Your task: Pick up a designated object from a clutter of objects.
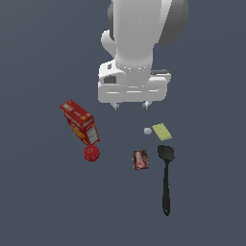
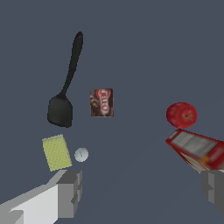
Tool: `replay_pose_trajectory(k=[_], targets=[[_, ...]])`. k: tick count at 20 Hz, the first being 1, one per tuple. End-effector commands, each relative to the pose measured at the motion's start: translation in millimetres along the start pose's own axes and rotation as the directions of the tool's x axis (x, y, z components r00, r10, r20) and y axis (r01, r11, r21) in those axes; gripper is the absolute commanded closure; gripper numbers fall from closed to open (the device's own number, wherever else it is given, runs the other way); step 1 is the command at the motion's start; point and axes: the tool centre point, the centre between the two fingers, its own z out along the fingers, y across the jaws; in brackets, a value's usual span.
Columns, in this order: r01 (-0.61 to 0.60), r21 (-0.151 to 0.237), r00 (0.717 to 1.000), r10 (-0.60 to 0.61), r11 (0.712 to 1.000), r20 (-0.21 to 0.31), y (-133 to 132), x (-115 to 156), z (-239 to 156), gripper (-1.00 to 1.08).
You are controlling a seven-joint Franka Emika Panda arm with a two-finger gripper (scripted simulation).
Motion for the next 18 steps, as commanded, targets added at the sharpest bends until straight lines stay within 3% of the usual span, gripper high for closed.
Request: replay_pose_trajectory(k=[1, 10, 18], targets=[[0.0, 0.0, 1.0, 0.0, 1.0, 0.0, 0, 0, 0, -0.92], [0.022, -0.015, 0.999, -0.022, 1.0, -0.041, -7, 16, -7, -0.92], [0.017, -0.014, 0.999, -0.018, 1.0, -0.039, -9, 19, -4, -0.92]])
